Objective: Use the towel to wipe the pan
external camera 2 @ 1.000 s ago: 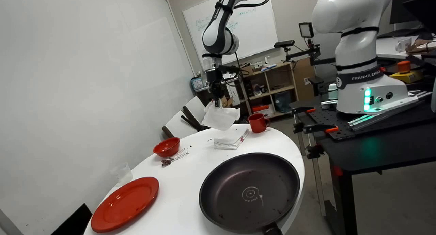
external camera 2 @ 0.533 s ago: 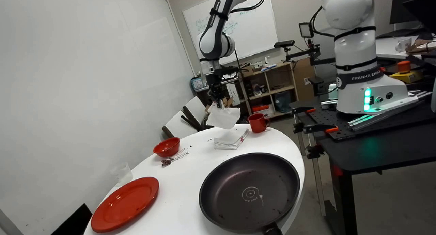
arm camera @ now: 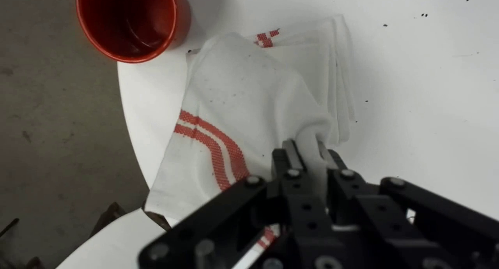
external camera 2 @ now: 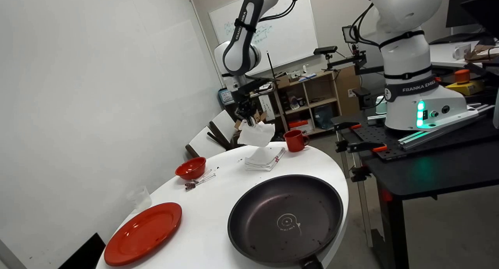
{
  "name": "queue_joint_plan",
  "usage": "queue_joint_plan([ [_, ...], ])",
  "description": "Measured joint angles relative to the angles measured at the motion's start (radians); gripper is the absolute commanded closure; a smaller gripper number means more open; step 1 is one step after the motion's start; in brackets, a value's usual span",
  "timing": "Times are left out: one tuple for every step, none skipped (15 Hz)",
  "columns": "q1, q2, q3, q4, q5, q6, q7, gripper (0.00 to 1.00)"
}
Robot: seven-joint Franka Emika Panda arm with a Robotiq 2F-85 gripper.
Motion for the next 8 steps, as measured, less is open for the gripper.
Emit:
queue_joint_plan([
  [0.024, 0.014, -0.022, 0.017, -0.021, -0.011, 0.032, 0.96],
  [0.046, 0.030, -0.043, 0.036, -0.042, -0.024, 0.064, 0.96],
  [0.068, 0.048, -0.062, 0.056, -0.065, -0.038, 0.097, 0.96],
  [0.089, 0.067, -0.081, 0.076, -0.089, -0.053, 0.133, 0.96],
  [0.109, 0.087, -0.096, 0.096, -0.108, -0.069, 0.164, 0.96],
  [0.129, 0.109, -0.109, 0.117, -0.126, -0.086, 0.193, 0.96],
  [0.146, 0.132, -0.118, 0.138, -0.142, -0.103, 0.219, 0.96],
  [0.160, 0.155, -0.123, 0.158, -0.152, -0.120, 0.239, 0.96],
])
